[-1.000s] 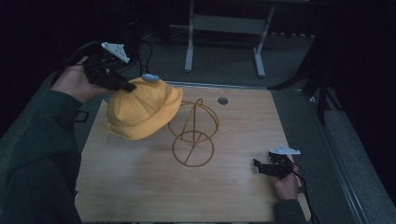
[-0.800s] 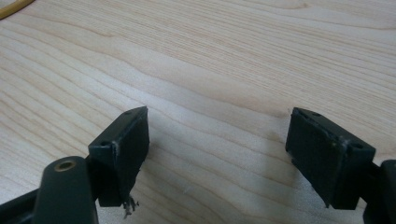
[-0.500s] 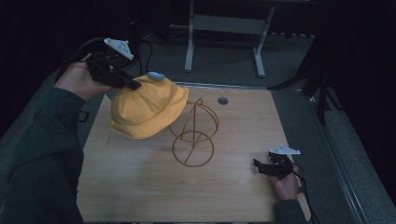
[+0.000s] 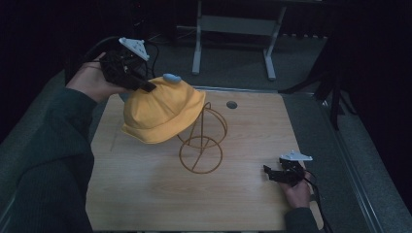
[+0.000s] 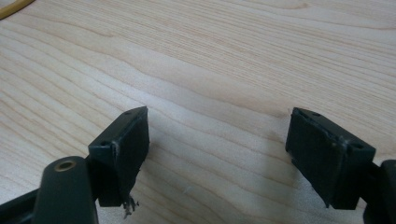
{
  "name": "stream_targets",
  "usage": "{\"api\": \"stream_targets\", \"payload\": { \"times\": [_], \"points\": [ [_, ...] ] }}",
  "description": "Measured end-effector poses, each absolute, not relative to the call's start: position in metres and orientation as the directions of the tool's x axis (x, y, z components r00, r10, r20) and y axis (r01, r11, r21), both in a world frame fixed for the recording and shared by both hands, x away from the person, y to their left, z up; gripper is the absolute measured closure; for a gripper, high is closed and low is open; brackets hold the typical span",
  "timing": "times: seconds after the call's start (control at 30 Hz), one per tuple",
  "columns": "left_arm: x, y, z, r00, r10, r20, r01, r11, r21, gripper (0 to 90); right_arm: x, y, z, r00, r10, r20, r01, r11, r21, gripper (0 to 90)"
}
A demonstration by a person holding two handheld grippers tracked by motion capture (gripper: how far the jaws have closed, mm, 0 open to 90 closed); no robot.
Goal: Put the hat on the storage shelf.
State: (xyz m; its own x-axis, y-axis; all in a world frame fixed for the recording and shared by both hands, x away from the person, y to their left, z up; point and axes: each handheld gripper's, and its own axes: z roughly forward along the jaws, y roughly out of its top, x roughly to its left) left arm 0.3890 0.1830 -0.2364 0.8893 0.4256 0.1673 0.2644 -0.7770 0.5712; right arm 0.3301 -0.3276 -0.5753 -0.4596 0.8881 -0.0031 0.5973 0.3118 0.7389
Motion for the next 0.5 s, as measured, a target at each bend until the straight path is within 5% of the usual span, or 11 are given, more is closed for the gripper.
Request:
{"api": "stream_targets", "payload": {
  "times": [0.5],
  "points": [
    [0.392, 0.158, -0.235, 0.906, 0.385, 0.177, 0.23, -0.799, 0.556, 81.6, 0.33, -0.328, -0.575, -0.458, 0.889, -0.003, 0.599, 0.311, 0.738, 21.5]
  ]
}}
